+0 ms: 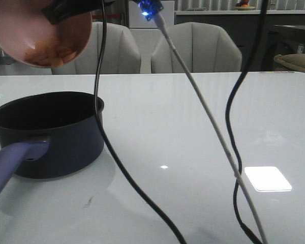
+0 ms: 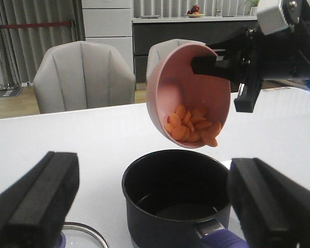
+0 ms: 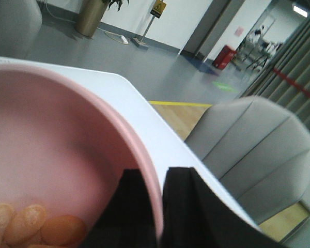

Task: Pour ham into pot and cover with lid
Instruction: 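Lift the pink bowl and carry it over the saucepan, right gripper, then tilt the pink bowl to pour carrot slices into the saucepan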

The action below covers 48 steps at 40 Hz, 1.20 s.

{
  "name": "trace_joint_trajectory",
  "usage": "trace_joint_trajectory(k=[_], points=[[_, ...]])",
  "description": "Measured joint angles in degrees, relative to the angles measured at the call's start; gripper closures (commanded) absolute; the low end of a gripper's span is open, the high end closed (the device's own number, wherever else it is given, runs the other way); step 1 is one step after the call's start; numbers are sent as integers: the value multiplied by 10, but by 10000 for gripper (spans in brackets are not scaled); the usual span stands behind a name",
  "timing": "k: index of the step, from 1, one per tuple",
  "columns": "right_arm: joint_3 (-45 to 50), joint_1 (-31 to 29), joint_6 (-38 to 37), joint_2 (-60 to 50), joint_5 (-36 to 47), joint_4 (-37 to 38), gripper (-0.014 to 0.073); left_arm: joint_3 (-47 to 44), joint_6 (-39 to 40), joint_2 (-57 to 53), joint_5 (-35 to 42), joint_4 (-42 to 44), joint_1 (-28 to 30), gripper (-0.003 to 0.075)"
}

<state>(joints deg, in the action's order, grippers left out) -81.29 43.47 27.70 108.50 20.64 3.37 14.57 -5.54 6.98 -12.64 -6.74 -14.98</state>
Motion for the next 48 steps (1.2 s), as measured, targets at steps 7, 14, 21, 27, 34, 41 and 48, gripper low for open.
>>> trace_joint_trajectory(k=[7, 14, 21, 27, 34, 41, 48], points=[[0, 13, 114, 17, 53, -34, 456, 0, 0, 0, 0, 0, 0, 103], [0, 27, 239, 40, 134, -71, 456, 0, 0, 0, 0, 0, 0, 103], [0, 34, 362, 64, 198, -80, 456, 0, 0, 0, 0, 0, 0, 103], [0, 34, 429, 78, 233, -81, 456, 0, 0, 0, 0, 0, 0, 103], [0, 34, 453, 88, 257, -81, 456, 0, 0, 0, 0, 0, 0, 103], [0, 34, 446, 89, 268, -98, 456, 0, 0, 0, 0, 0, 0, 103], [0, 34, 403, 86, 272, -157, 456, 0, 0, 0, 0, 0, 0, 103]])
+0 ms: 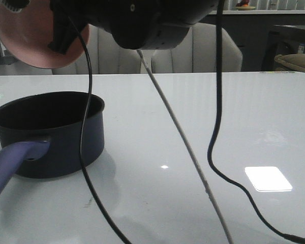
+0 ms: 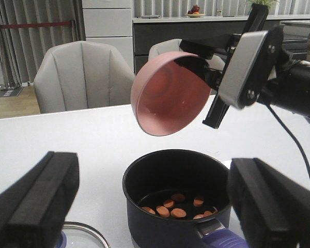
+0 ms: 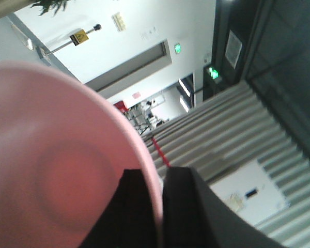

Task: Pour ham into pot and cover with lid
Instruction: 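Tilt the pink bowl to pour carrot slices into the saucepan, then carry the empty pink bowl back and lower it onto the table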

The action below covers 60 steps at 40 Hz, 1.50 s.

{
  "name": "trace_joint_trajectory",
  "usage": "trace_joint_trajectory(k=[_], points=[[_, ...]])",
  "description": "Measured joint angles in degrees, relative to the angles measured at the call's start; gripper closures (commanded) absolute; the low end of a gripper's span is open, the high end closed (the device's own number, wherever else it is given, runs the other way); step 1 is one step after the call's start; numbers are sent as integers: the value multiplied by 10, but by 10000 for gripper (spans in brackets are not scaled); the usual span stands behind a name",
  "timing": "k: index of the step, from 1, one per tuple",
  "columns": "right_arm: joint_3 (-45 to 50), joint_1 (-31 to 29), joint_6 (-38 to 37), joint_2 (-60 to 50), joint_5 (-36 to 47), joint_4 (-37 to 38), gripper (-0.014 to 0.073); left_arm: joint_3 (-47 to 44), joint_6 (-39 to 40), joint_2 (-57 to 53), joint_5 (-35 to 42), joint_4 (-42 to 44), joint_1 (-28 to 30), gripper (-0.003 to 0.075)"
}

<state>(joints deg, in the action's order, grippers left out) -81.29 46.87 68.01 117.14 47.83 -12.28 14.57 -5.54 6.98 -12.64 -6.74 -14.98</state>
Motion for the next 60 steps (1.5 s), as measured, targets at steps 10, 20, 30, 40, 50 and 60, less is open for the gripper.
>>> trace_joint_trajectory(k=[10, 20, 30, 40, 50, 60], points=[[0, 0, -48, -52, -11, -115, 456, 0, 0, 0, 0, 0, 0, 103], [0, -1, -51, -148, -164, -326, 456, 0, 0, 0, 0, 0, 0, 103], [0, -14, -23, -220, -408, -433, 456, 0, 0, 0, 0, 0, 0, 103], [1, -28, -15, -239, -658, -428, 456, 0, 0, 0, 0, 0, 0, 103], [24, -72, -169, -239, -783, -271, 456, 0, 0, 0, 0, 0, 0, 103], [27, -121, -446, -252, -892, -22, 456, 0, 0, 0, 0, 0, 0, 103]])
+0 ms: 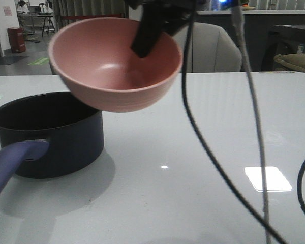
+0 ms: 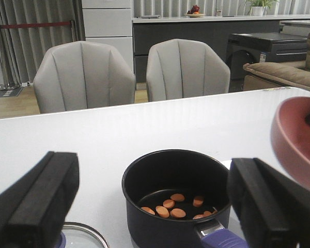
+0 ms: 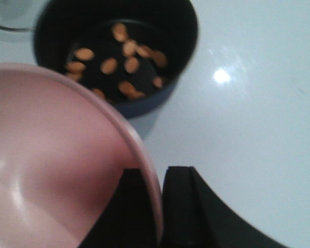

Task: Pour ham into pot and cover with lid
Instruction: 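Carry the empty pink bowl back and lower it onto the table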

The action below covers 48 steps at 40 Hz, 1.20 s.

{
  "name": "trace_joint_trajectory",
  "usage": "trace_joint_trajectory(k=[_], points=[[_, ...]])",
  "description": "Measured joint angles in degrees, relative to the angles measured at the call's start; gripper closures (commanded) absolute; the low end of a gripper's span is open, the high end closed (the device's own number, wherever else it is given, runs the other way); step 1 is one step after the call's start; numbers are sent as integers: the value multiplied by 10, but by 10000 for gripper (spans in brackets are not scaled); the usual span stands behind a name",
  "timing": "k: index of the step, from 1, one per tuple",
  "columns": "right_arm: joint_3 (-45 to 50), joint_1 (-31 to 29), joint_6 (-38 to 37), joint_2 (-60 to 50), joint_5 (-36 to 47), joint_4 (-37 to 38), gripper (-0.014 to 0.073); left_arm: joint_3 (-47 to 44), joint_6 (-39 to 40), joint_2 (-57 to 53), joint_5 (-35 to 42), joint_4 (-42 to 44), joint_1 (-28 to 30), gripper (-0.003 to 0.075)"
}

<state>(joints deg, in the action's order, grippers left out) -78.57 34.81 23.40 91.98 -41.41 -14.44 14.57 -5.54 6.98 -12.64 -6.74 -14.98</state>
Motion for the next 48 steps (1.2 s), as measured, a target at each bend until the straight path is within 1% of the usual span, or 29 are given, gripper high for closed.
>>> trace_joint_trajectory(k=[2, 5, 11, 16, 22, 25, 29, 38, 41, 43, 47, 48], points=[[0, -10, -41, -8, -13, 30, 456, 0, 0, 0, 0, 0, 0, 103], [0, -28, -81, -19, -28, 62, 456, 0, 0, 0, 0, 0, 0, 103], [6, -82, -123, -28, -56, 64, 456, 0, 0, 0, 0, 0, 0, 103], [46, -134, -134, -29, -59, 28, 456, 0, 0, 0, 0, 0, 0, 103], [113, -189, -135, -25, -9, -2, 456, 0, 0, 0, 0, 0, 0, 103], [130, -211, -135, -11, 16, -11, 456, 0, 0, 0, 0, 0, 0, 103], [134, -224, -136, 14, 35, -28, 456, 0, 0, 0, 0, 0, 0, 103], [135, -224, -137, 81, 66, -45, 454, 0, 0, 0, 0, 0, 0, 103], [135, -224, -137, 100, 69, -48, 434, 0, 0, 0, 0, 0, 0, 103], [134, -224, -137, 110, 70, -50, 399, 0, 0, 0, 0, 0, 0, 103], [134, -224, -137, 120, 72, -50, 286, 0, 0, 0, 0, 0, 0, 103], [134, -224, -137, 120, 73, -50, 270, 0, 0, 0, 0, 0, 0, 103]])
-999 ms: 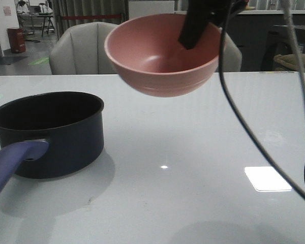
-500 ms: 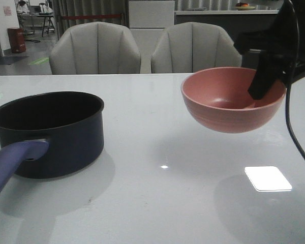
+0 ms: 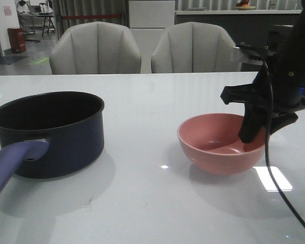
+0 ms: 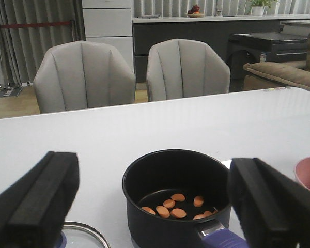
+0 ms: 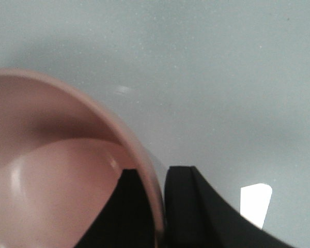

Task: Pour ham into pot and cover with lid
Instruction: 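Carry the empty pink bowl back and lower it onto the table, then open the right gripper and raise it away from the bowl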

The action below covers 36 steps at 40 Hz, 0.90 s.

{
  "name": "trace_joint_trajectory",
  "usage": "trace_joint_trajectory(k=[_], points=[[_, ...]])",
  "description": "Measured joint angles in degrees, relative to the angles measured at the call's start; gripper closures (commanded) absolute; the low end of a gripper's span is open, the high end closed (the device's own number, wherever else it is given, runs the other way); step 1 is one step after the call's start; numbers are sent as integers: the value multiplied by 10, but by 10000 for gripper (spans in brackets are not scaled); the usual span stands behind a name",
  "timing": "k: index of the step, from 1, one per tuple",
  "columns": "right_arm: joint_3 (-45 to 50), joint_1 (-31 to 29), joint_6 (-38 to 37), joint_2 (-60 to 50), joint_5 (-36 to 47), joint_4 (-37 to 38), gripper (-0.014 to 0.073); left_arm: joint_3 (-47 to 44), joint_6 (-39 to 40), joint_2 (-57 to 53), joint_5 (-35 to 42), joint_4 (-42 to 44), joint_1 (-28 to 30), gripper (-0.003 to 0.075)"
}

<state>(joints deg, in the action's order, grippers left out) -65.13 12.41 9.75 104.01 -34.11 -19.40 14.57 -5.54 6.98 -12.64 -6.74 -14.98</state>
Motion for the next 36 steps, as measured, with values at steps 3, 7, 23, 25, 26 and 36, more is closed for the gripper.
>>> trace_joint_trajectory(k=[3, 7, 23, 25, 26, 36], points=[[-2, 0, 1, 0, 0, 0, 200, 0, 0, 0, 0, 0, 0, 103], [-3, 0, 7, -3, 0, 3, 176, 0, 0, 0, 0, 0, 0, 103], [-3, 0, 34, -182, -11, 12, 176, 0, 0, 0, 0, 0, 0, 103], [0, 0, 34, -220, -11, 12, 176, 0, 0, 0, 0, 0, 0, 103], [3, 0, 34, -229, -9, 12, 176, 0, 0, 0, 0, 0, 0, 103], [97, 4, 37, -396, 66, 12, 176, 0, 0, 0, 0, 0, 0, 103]])
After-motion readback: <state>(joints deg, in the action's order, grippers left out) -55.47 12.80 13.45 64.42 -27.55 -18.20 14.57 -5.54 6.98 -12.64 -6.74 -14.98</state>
